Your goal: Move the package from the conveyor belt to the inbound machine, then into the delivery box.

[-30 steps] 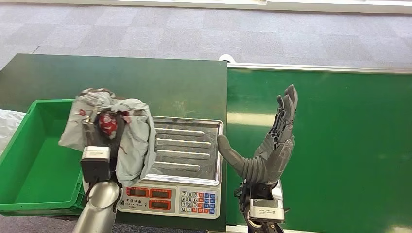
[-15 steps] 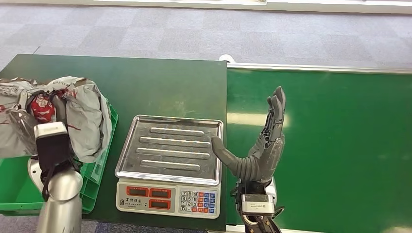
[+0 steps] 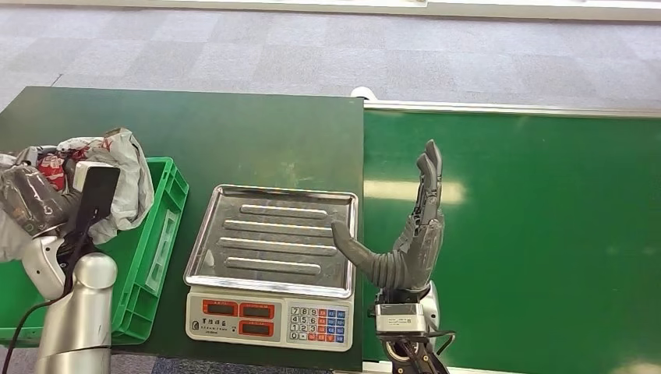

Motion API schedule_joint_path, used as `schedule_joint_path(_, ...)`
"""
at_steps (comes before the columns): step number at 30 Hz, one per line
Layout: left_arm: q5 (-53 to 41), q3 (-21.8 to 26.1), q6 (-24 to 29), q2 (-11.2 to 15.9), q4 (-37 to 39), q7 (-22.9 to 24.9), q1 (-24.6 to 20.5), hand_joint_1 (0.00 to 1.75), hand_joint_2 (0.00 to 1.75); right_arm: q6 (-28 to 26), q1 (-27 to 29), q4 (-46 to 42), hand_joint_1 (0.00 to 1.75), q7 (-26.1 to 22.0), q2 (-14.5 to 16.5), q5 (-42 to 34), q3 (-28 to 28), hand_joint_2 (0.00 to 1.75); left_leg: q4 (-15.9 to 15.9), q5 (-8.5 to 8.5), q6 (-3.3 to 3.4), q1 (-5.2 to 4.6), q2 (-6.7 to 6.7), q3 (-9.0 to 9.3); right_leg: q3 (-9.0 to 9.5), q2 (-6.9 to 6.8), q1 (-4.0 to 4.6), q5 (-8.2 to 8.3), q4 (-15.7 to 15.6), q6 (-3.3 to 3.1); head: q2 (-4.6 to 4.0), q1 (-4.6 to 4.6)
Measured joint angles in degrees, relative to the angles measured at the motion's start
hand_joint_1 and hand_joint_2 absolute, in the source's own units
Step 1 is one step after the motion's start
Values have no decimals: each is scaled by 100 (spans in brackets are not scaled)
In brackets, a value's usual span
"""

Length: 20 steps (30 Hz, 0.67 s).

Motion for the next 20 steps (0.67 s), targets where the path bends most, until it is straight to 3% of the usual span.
schedule_joint_path(1,-225,51,-20,4,73,192,-13,13,175,10,4,12,0,21,4,20,2,175,0,0,0,0,1,0,0,0,0,0,0,0,0,1)
schedule_joint_path(2,-373,99,-53,4,135,338,-19,0,175,20,11,25,0,37,10,38,3,175,0,0,0,0,1,0,-1,0,0,0,0,0,0,1)
schedule_joint_path(10,-873,316,-29,-16,366,727,-38,0,175,43,32,151,0,90,35,170,17,175,0,0,0,0,0,-3,-2,0,0,0,0,0,0,1)
schedule_joint_path(20,-823,586,29,-172,77,253,-3,0,175,80,31,309,0,126,80,192,53,175,0,0,0,0,-3,-3,-1,-1,0,0,0,0,0,1)
